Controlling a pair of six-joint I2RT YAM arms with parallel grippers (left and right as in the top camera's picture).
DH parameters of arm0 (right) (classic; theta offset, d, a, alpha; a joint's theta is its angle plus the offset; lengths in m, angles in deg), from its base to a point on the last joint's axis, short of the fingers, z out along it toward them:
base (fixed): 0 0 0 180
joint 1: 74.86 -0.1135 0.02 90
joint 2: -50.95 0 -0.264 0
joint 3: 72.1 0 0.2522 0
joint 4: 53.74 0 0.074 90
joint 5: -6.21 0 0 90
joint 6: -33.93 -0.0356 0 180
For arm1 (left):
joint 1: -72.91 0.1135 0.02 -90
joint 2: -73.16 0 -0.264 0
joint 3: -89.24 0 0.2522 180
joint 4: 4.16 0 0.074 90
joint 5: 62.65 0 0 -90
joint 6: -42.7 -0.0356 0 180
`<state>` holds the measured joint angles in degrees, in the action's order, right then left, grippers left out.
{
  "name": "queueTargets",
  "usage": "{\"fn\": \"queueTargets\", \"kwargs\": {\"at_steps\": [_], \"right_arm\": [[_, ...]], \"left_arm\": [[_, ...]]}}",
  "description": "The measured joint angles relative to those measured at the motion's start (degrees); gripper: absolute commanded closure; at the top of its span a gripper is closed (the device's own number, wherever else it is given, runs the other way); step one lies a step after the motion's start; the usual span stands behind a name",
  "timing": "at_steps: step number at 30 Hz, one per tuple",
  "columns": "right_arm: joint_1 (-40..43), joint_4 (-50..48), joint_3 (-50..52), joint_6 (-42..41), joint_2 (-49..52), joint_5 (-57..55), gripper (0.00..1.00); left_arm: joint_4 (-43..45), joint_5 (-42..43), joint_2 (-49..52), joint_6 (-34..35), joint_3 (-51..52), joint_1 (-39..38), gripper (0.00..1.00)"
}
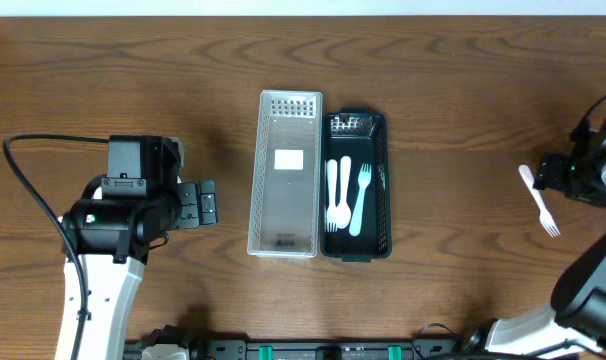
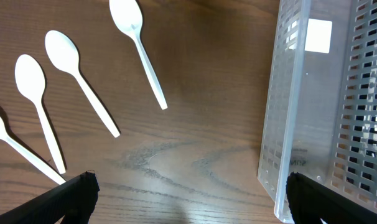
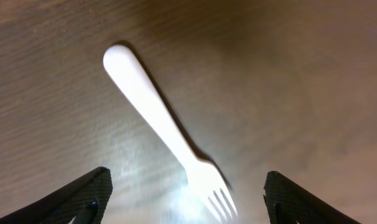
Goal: Pack container
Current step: 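Move the right gripper to the last white fork and grasp it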
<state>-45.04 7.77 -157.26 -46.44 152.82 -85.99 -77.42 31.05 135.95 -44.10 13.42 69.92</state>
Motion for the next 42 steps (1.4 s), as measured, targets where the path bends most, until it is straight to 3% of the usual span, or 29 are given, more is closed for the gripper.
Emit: {"fn": "queueTargets", "kwargs": {"at_steps": [14, 24, 42], "right_arm": [[0.0, -4.5, 0.0, 2.6, 10.1, 1.6, 0.17], [0.0, -3.9, 0.0, 3.0, 10.9, 2.6, 0.55], [0.0, -2.6, 0.0, 2.8, 10.9, 2.2, 0.79]], "left_arm": [[0.0, 0.0, 0.0, 0.0, 0.0, 0.0, 0.02], [0.0, 0.0, 0.6, 0.0, 0.0, 0.0, 0.02], [0.0, 0.0, 1.8, 0.0, 0.0, 0.0, 0.02]]}}
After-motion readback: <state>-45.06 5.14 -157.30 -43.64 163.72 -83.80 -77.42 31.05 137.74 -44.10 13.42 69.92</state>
